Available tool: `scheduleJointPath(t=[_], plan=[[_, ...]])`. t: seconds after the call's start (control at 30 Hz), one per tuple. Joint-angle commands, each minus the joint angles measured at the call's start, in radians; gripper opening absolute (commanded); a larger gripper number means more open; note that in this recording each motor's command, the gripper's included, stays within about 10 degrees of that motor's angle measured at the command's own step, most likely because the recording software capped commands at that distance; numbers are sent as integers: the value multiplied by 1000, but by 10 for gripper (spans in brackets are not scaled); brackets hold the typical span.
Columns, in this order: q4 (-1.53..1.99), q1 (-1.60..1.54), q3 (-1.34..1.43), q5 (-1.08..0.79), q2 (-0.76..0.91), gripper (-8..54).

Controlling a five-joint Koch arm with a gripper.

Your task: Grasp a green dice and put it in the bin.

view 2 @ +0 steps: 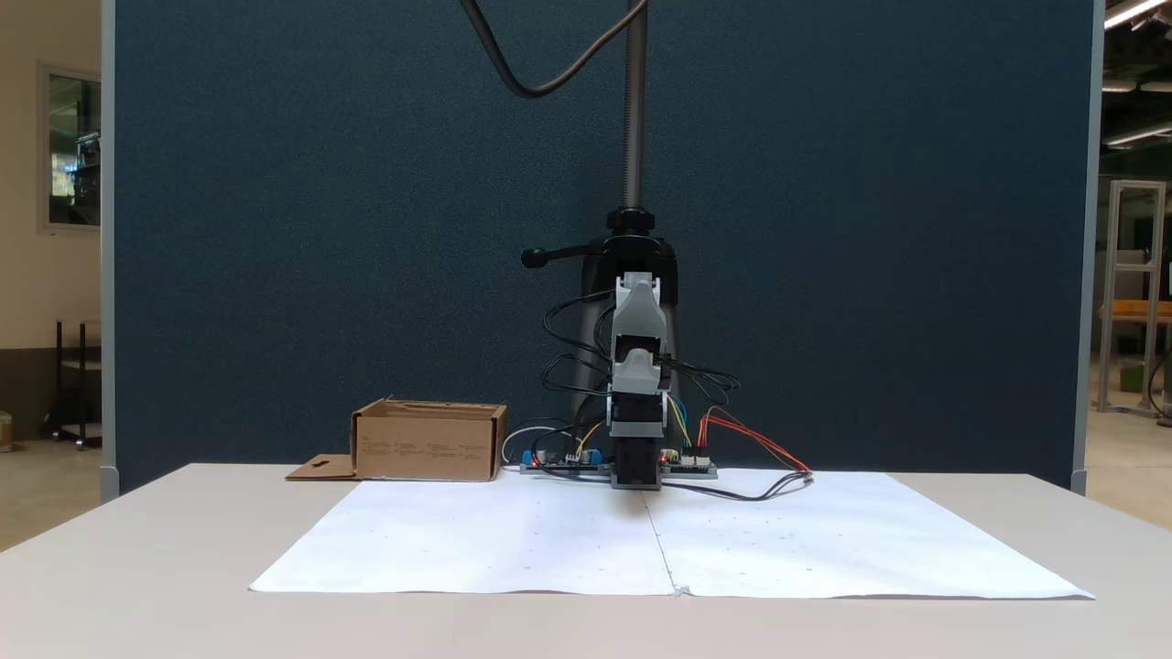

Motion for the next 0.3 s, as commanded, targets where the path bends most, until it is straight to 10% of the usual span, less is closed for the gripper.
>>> scheduleJointPath(t=[0.0, 0.27], plan=[[-161, 15, 175, -72, 114, 454], [-274, 11, 175, -72, 114, 454]])
